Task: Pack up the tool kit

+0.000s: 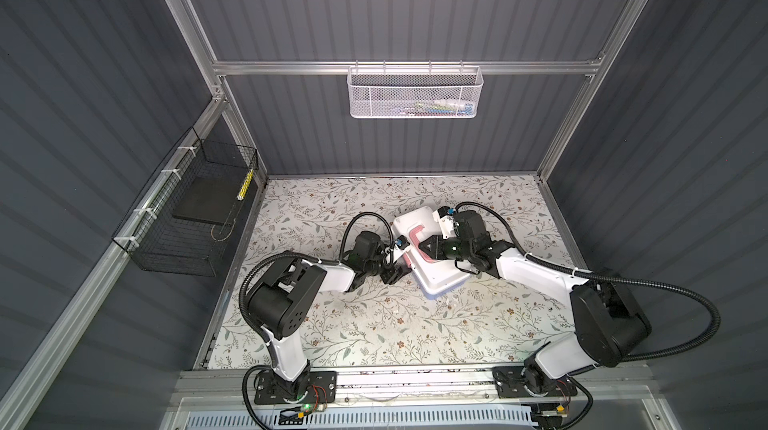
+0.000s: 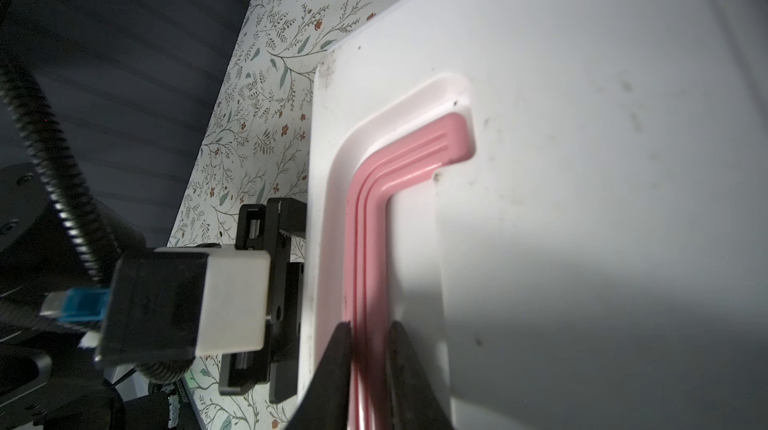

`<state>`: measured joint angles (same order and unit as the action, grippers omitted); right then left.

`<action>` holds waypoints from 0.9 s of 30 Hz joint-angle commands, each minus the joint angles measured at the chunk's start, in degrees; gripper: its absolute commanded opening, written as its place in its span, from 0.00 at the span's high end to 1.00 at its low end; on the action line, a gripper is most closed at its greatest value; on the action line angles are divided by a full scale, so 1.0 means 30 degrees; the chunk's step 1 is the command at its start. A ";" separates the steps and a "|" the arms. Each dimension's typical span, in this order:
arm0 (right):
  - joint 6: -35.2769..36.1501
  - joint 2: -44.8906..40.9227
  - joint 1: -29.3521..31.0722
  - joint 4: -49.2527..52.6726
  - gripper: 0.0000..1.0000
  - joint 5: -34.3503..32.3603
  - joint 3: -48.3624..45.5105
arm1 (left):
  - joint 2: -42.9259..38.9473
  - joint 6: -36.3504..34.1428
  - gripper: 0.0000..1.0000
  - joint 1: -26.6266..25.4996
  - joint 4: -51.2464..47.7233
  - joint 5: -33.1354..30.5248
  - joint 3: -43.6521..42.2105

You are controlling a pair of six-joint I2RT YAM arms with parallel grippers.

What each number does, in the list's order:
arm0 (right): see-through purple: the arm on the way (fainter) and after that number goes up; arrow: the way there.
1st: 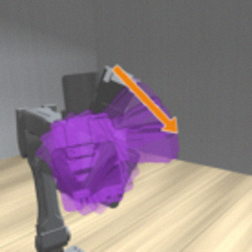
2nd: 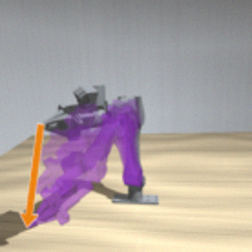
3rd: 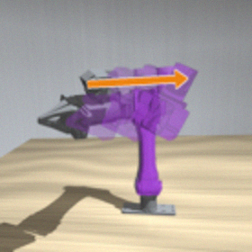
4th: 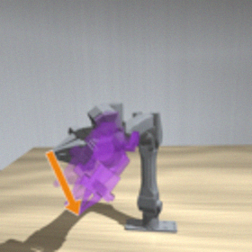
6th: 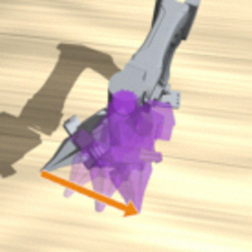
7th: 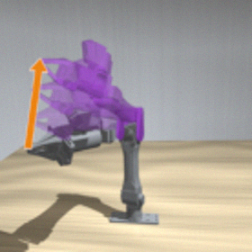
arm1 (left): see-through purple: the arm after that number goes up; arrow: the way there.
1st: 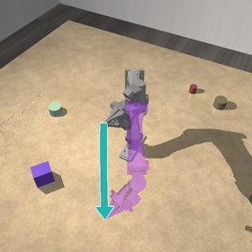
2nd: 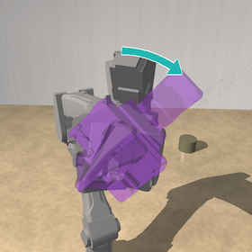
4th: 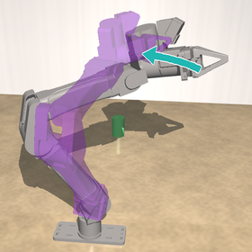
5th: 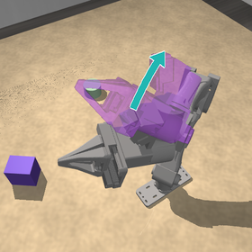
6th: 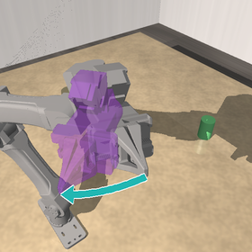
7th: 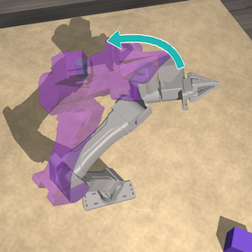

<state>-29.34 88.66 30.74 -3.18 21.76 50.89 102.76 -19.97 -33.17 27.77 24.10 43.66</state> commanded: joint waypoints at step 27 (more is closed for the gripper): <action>-0.0110 0.2058 0.0396 0.5131 0.79 -0.0364 -0.1511 | -0.0055 0.1324 0.45 0.0275 0.3495 0.0264 0.0472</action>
<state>-29.58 88.92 30.74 -3.20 21.91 51.03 102.89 -17.96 -33.06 28.38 26.50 43.40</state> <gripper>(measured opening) 0.208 0.555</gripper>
